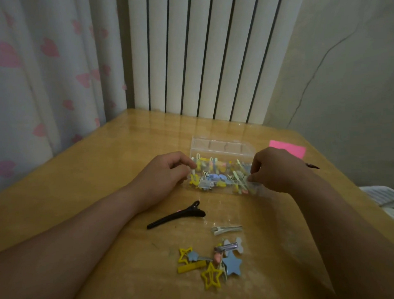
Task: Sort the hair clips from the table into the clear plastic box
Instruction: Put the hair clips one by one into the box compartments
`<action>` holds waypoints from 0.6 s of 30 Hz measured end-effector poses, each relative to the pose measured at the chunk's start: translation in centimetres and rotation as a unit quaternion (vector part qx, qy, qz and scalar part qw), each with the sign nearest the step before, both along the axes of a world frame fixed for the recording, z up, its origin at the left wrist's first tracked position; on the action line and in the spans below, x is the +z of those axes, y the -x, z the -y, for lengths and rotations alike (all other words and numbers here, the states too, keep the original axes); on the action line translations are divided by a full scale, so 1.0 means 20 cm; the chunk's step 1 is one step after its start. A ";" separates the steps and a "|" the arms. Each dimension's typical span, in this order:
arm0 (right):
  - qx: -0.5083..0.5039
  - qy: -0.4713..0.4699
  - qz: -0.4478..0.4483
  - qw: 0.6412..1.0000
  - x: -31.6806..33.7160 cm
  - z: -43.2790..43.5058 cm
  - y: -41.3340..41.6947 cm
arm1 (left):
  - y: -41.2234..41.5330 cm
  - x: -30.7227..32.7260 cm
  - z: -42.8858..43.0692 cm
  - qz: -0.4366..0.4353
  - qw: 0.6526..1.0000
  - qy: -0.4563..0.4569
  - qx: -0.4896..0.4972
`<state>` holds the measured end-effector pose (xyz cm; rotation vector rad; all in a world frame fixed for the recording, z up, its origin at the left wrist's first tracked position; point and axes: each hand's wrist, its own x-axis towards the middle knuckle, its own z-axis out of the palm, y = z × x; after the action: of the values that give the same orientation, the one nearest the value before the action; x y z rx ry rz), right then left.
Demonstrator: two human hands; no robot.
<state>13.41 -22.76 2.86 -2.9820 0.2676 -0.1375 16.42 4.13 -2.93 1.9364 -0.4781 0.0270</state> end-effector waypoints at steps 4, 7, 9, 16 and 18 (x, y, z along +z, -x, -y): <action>0.001 0.002 0.000 1.000 0.01 0.00 0.00 | 0.00 0.00 0.00 0.005 1.000 -0.003 0.000; 0.007 -0.002 0.004 1.000 0.02 0.01 0.01 | 0.00 0.00 0.00 0.002 1.000 -0.001 0.003; 0.025 -0.002 0.026 0.999 0.05 0.00 0.01 | 0.00 0.00 0.00 0.000 1.000 0.001 0.002; 0.245 -0.047 -0.116 0.961 0.24 -0.17 0.17 | 0.00 0.00 0.00 0.002 1.000 -0.003 0.001; 0.266 -0.016 -0.201 0.943 0.26 -0.23 0.22 | -0.01 0.00 0.00 0.006 1.000 -0.005 0.001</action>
<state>8.98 -18.12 8.04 -2.8960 -0.4928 0.5296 16.56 4.16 -2.93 1.9473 -0.4867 0.0378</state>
